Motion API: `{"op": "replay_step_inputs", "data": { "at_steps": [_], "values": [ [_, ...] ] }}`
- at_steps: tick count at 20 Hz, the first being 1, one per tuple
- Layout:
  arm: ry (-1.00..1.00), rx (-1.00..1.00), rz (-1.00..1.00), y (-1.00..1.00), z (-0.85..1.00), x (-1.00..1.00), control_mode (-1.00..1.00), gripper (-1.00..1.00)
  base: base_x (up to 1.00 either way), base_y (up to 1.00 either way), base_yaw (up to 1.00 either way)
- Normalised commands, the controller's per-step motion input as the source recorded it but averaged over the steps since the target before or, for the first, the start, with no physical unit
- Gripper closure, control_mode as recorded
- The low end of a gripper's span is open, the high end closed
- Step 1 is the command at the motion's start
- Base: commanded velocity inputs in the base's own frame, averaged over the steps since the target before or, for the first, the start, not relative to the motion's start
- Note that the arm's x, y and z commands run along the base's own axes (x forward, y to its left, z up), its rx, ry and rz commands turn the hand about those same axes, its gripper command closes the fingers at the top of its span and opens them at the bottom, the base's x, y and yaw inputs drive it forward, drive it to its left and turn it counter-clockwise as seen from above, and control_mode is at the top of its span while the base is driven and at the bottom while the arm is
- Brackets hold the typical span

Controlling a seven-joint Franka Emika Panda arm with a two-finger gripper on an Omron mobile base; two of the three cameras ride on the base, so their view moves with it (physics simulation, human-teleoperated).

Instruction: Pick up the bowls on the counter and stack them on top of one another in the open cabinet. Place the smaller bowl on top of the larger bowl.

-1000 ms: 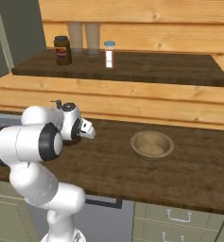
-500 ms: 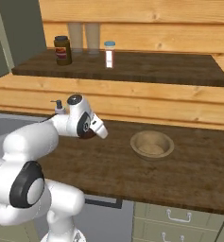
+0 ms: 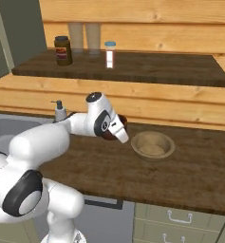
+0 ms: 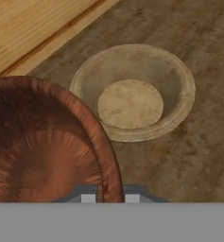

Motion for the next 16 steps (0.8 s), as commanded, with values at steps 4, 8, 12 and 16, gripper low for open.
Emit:
{"op": "replay_step_inputs", "data": {
  "at_steps": [4, 8, 12, 16],
  "values": [
    [0.13, 0.03, -0.27, -1.0, -0.01, 0.07, -1.0, 1.0, 0.0, 0.0, 0.0],
    [0.06, 0.19, -0.19, -1.0, 0.0, 0.19, -1.0, 1.0, 0.0, 0.0, 0.0],
    [0.0, 0.19, -0.05, -0.69, -0.08, 0.01, -1.0, 1.0, 0.0, 0.0, 0.0],
    [0.0, 0.12, -0.02, -0.26, -0.34, 0.0, -1.0, 1.0, 0.0, 0.0, 0.0]
  ]
}}
